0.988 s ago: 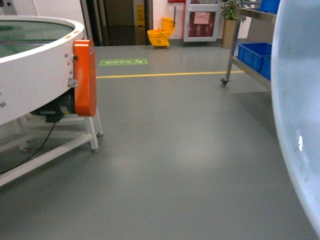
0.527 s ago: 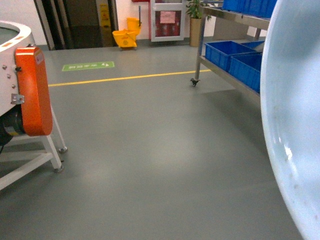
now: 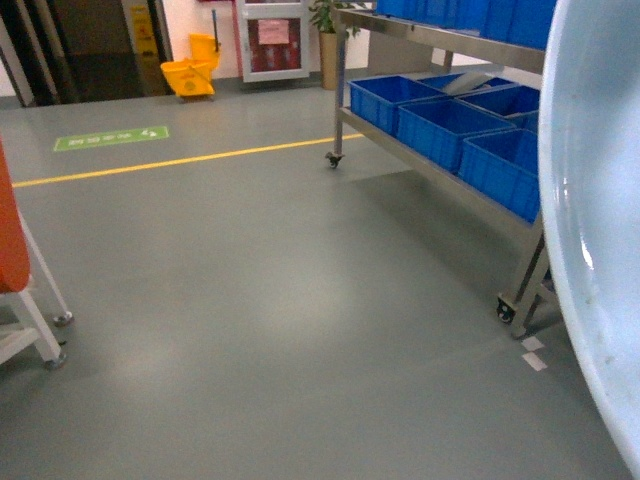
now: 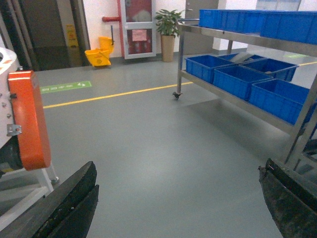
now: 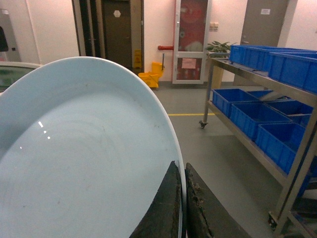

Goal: Place blue tray on left shelf second layer neatly

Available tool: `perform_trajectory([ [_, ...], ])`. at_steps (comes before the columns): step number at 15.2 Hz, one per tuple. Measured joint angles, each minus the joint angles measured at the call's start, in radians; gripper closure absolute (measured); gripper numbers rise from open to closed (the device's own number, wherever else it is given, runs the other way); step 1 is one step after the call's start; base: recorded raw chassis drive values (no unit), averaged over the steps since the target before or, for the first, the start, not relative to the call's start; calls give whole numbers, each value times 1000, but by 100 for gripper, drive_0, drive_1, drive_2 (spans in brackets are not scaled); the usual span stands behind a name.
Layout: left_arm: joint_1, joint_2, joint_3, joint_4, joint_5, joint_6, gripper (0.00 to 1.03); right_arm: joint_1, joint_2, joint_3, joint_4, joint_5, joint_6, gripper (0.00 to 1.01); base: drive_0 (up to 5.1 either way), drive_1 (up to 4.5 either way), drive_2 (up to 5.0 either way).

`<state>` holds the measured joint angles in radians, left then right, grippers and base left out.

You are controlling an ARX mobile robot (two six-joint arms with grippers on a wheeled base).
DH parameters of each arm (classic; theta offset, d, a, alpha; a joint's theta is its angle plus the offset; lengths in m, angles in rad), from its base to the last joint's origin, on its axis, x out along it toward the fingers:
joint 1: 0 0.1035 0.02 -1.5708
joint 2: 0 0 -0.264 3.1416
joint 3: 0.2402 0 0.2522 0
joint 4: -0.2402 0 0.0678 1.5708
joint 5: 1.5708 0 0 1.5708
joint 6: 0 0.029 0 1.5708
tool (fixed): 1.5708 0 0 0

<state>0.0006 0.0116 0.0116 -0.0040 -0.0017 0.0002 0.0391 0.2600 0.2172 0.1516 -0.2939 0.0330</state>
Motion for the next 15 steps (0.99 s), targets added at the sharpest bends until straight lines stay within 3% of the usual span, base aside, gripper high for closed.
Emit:
perform_trajectory([
  [15,-1,0,0,0,1,0,5,0,0,0,0,0,0,99,5,397,-388],
])
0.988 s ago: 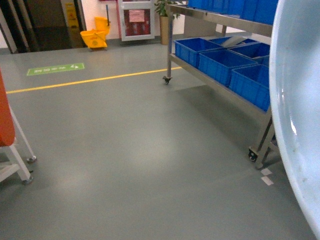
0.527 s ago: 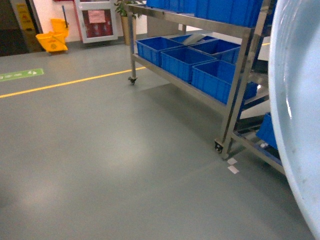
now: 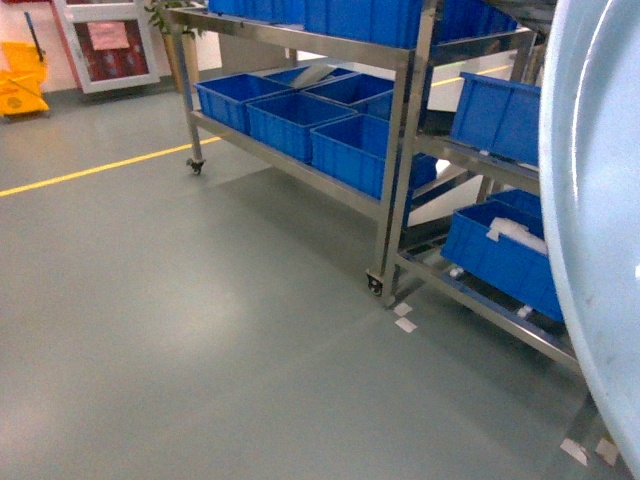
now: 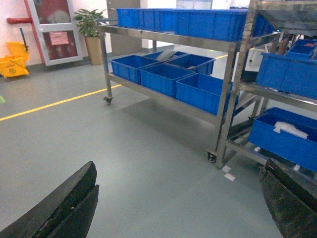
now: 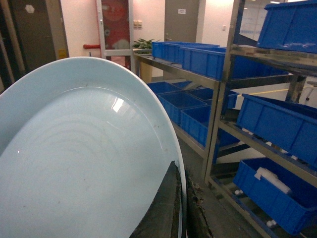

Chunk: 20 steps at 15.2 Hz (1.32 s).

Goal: Place blue tray on left shelf second layer neatly

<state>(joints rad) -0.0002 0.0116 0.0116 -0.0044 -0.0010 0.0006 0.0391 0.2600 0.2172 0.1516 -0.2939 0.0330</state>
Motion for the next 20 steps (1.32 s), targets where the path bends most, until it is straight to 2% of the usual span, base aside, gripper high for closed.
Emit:
perform_trajectory([
  [20,0,0,0,0,0,0,5,0,0,0,1,0,0,99,5,397,-388],
])
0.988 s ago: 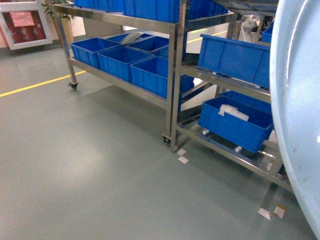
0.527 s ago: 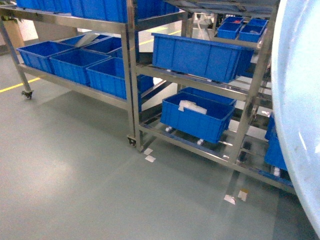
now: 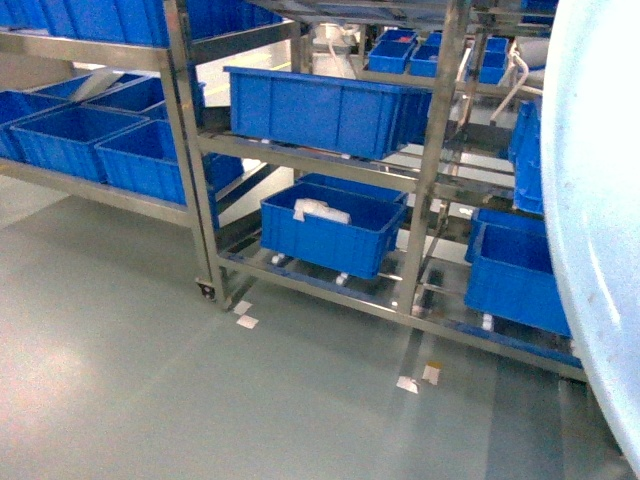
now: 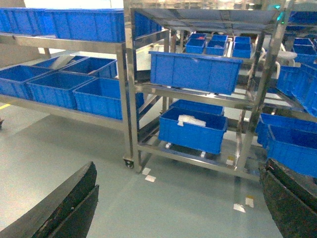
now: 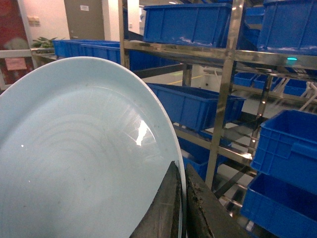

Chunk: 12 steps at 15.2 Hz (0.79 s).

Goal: Place blue tray on left shelf second layer neatly

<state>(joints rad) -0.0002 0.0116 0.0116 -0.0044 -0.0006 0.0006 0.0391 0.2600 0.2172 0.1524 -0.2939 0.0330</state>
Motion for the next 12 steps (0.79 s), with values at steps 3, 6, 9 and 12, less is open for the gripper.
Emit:
perform_trajectory([
  [3,0,0,0,0,0,0,5,0,0,0,0,0,0,99,5,397,-388],
  [6,0,0,0,0,0,0,5,0,0,0,0,0,0,99,5,397,-388],
  [9,0,0,0,0,0,0,5,0,0,0,0,0,0,99,5,397,-388],
  [12,0,0,0,0,0,0,5,0,0,0,0,0,0,99,5,397,-388],
])
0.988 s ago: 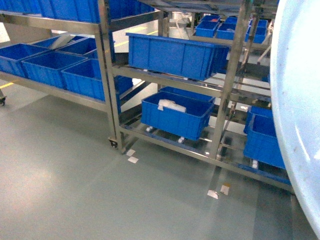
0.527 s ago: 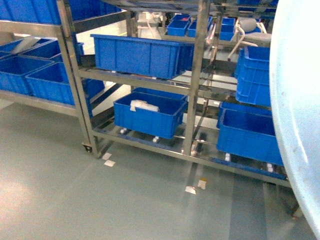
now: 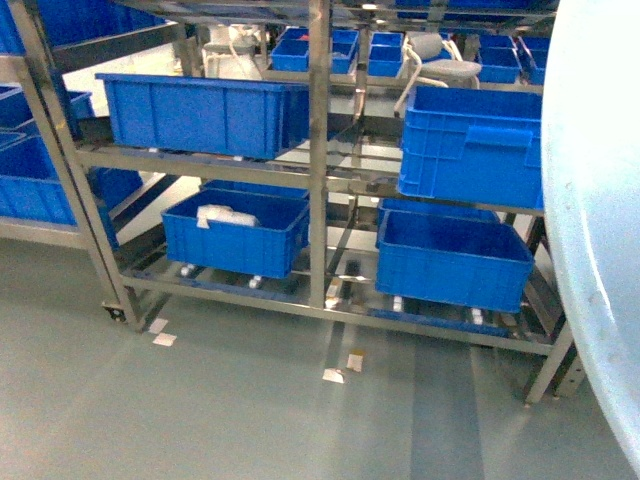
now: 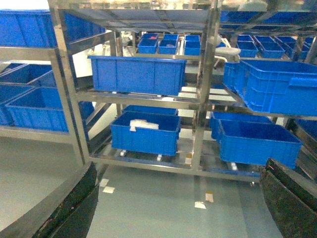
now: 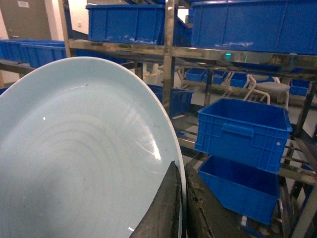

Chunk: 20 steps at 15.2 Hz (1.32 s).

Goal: Place blue tray on left shelf second layer neatly

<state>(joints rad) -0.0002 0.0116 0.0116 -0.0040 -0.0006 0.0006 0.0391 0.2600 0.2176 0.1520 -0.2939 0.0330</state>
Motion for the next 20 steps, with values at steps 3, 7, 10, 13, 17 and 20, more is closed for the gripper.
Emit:
perform_trajectory([
  [3,0,0,0,0,0,0,5,0,0,0,0,0,0,99,5,397,-388],
  [7,0,0,0,0,0,0,5,0,0,0,0,0,0,99,-78,118,-275],
  [10,-2,0,0,4,-2,0,5,0,0,0,1,-4,0,99,-160,-160,-160],
  [13,-2,0,0,0,-1,0,5,0,1,0,-2,-5,0,99,-160,-160,-160],
  [17,-2,0,0,-1,-2,0,5,0,0,0,1,-5,0,99,-160,-160,-160],
  [20,-2,0,0,0,0,0,5,0,0,0,3,-5,0,99,-160,-160,-160],
])
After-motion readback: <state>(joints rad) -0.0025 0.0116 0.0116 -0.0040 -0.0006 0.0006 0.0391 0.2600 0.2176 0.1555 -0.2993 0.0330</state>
